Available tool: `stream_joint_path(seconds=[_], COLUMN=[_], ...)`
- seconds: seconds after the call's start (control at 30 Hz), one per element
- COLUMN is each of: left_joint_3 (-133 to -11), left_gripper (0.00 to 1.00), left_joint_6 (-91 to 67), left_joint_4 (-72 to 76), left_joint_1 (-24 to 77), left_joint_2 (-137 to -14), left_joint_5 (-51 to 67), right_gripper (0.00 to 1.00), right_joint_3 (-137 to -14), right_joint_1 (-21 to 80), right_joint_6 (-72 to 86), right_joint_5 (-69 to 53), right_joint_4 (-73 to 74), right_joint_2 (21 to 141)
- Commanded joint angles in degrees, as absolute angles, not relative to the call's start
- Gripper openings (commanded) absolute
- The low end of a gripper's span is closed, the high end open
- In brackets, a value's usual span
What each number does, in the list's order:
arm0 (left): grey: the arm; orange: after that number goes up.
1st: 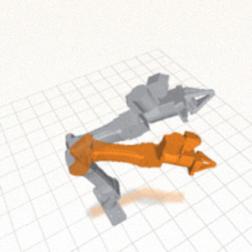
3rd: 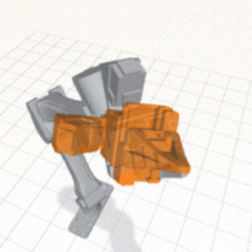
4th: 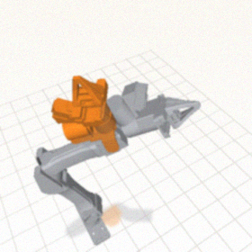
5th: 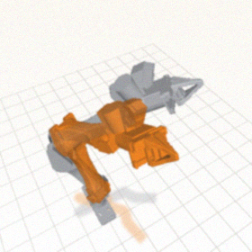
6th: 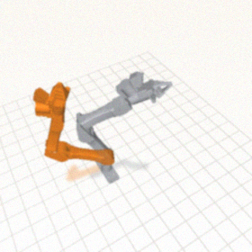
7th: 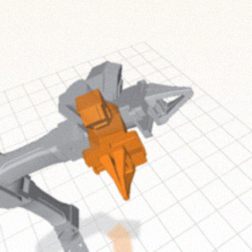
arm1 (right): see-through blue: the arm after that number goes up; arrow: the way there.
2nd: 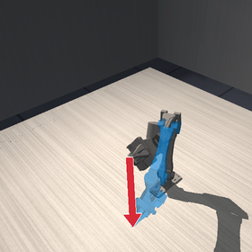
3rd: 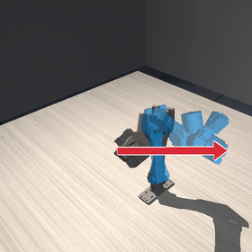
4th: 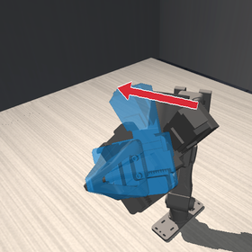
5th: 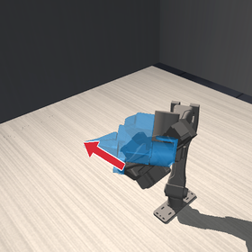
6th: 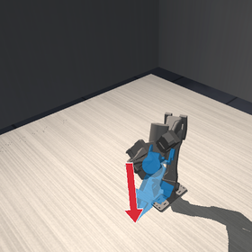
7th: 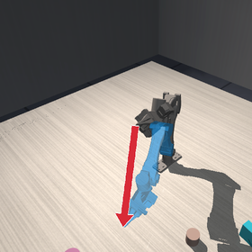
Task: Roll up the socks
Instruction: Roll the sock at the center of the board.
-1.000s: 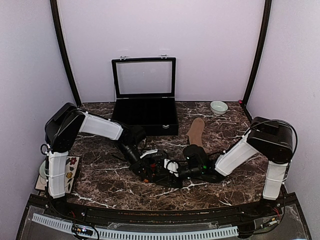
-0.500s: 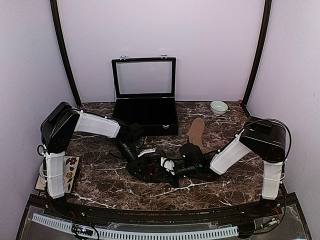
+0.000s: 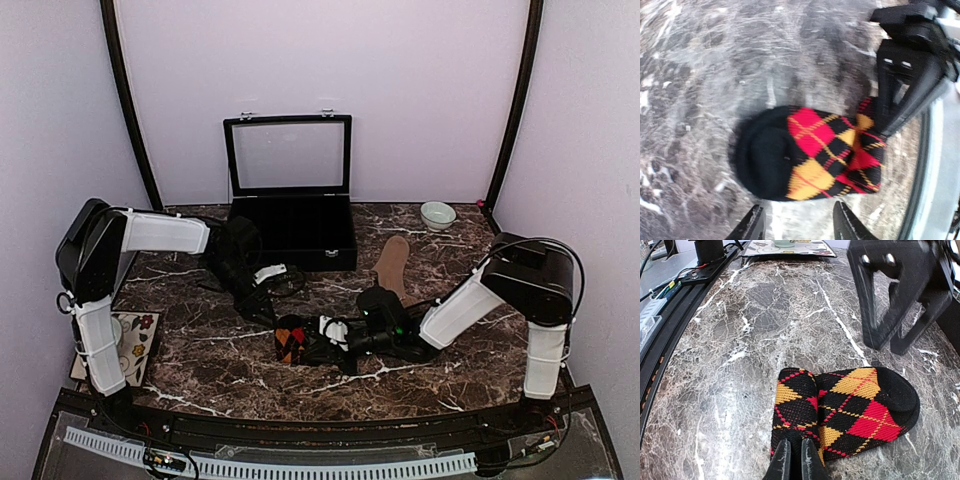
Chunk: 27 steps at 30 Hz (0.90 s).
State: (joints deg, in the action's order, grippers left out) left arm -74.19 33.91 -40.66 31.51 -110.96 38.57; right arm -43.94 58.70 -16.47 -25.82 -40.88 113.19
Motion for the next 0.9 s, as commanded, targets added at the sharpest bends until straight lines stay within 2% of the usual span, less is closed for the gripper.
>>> stream_joint_path(seconds=[0.0, 0.2, 0.37, 0.67, 0.87], left_joint_3=[-74.16, -75.33, -76.3, -78.59, -78.49], left_gripper=[0.48, 0.45, 0.37, 0.37, 0.35], left_joint_6=[29.68, 30.83, 31.16, 31.24, 28.26], left_joint_4=[-35.44, -34.57, -34.32, -34.94, -30.76], left_joint_1=[33.02, 34.9, 37.59, 41.33, 40.7], left_joint_2=[-112.68, -117.03, -120.57, -122.42, -121.96], left_joint_5=[31.45, 27.7, 25.72, 27.11, 15.62], right_gripper=[0.02, 0.0, 0.0, 0.0, 0.0], right_joint_3=[-42.25, -41.01, -41.57, -45.97, -44.49], right_joint_1=[60.11, 61.21, 62.2, 63.1, 63.11], right_joint_6=[-17.01, -17.23, -18.73, -20.1, -13.31], right_joint_5=[-19.72, -15.43, -14.61, -15.19, -13.08], right_joint_4=[-34.49, -34.23, -32.77, -27.8, -24.67], right_joint_2=[113.53, 111.47, 110.58, 111.53, 112.06])
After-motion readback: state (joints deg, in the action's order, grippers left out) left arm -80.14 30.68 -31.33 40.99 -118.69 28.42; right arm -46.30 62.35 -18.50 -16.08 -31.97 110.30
